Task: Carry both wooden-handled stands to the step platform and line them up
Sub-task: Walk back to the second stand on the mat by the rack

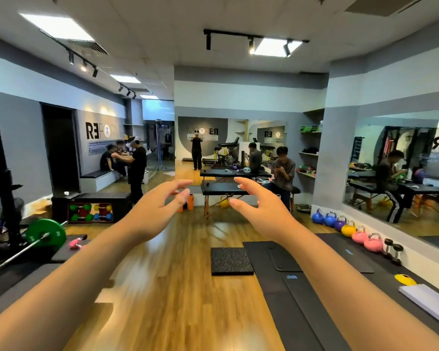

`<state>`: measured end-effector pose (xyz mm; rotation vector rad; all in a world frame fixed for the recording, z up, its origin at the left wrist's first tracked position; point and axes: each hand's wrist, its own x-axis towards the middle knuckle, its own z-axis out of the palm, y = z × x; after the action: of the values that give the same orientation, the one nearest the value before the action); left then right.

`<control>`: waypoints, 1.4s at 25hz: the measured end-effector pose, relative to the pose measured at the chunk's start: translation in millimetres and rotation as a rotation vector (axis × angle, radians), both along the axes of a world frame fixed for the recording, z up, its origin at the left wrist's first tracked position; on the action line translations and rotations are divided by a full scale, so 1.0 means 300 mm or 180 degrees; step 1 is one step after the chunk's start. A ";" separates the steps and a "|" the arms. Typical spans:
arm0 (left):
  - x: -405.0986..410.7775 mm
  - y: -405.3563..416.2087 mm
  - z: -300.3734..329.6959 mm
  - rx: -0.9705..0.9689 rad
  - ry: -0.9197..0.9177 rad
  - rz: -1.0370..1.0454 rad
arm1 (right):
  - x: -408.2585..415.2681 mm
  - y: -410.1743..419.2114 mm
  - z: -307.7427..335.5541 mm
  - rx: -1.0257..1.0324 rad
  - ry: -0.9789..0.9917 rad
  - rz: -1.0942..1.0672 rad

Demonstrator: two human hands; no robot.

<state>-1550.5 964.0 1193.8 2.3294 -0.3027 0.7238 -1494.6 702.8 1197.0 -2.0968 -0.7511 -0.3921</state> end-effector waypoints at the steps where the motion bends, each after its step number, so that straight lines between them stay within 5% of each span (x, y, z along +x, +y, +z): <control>1: 0.074 0.024 -0.017 0.0047 0.0003 0.0019 | 0.079 0.015 -0.009 -0.0016 0.0000 -0.0008; 17: 1.401 0.391 -0.098 0.0001 0.0119 0.0631 | 1.581 0.420 -0.056 -0.0327 -0.0114 0.0502; 35: 2.719 1.327 -0.152 0.0225 0.0351 0.0701 | 2.909 1.379 -0.161 -0.0142 0.0228 0.0603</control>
<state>-734.6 1362.1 1148.0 2.4851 -0.0227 0.6951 -621.8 1116.5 1148.7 -2.0481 -0.9142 -0.1973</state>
